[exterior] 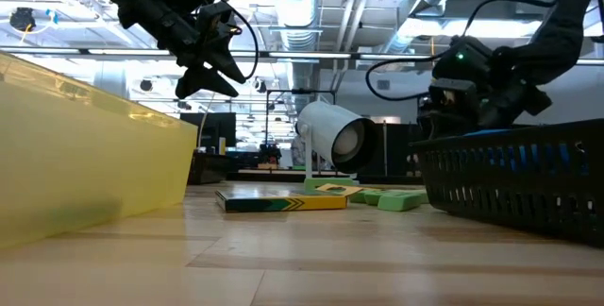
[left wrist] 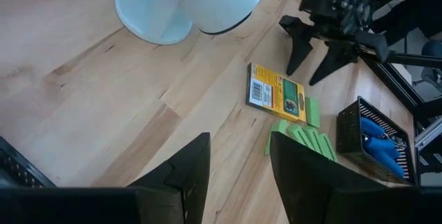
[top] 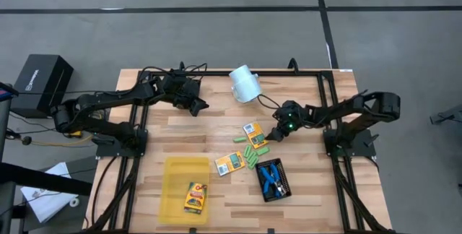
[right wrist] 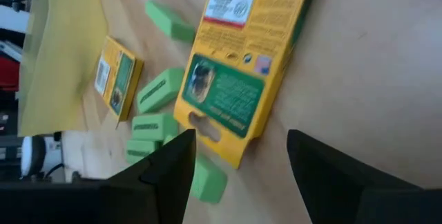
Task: Pick & Place School Supplies
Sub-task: Put the yellow crayon box into the yellow bin
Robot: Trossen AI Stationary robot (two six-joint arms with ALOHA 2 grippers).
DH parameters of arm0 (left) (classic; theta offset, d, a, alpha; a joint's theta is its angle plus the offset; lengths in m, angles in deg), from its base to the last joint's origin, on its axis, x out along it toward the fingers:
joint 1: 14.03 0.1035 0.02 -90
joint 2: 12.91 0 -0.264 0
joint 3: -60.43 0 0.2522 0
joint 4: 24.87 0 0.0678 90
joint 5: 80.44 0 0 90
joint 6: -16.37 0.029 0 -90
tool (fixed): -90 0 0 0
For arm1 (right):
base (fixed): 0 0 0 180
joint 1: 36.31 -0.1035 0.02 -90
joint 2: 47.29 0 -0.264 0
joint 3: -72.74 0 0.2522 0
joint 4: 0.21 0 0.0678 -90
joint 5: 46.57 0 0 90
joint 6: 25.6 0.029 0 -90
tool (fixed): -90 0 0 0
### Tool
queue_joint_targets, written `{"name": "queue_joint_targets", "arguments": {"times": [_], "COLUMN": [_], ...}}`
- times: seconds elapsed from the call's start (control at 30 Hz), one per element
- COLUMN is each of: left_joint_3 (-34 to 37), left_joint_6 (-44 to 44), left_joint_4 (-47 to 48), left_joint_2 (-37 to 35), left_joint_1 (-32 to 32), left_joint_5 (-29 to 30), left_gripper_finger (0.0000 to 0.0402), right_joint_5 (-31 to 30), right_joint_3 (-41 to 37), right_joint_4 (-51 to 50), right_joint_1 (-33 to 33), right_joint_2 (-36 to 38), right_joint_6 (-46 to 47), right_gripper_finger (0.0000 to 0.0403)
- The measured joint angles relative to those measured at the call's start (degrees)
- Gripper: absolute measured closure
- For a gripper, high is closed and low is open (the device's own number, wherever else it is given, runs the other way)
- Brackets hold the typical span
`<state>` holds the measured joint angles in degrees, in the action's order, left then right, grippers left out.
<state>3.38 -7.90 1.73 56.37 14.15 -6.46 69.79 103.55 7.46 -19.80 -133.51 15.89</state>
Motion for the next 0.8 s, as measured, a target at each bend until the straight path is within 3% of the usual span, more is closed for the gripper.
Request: {"name": "queue_joint_targets", "arguments": {"times": [0.33,0.8], "left_joint_3": [0.00,0.00], "left_joint_6": [0.00,0.00], "left_joint_4": [0.03,0.02], "left_joint_2": [0.00,0.00], "left_joint_1": [0.01,0.02], "left_joint_5": [-0.29,-0.32], "left_gripper_finger": [0.0257,0.0257], "right_joint_5": [0.66,0.35], "right_joint_3": [-0.15,2.52], "right_joint_4": [1.23,1.00], "right_joint_1": [-4.48,-1.89], "right_joint_2": [-0.05,-0.55], "right_joint_6": [6.52,7.05], "right_gripper_finger": [0.0190,0.0191]}}
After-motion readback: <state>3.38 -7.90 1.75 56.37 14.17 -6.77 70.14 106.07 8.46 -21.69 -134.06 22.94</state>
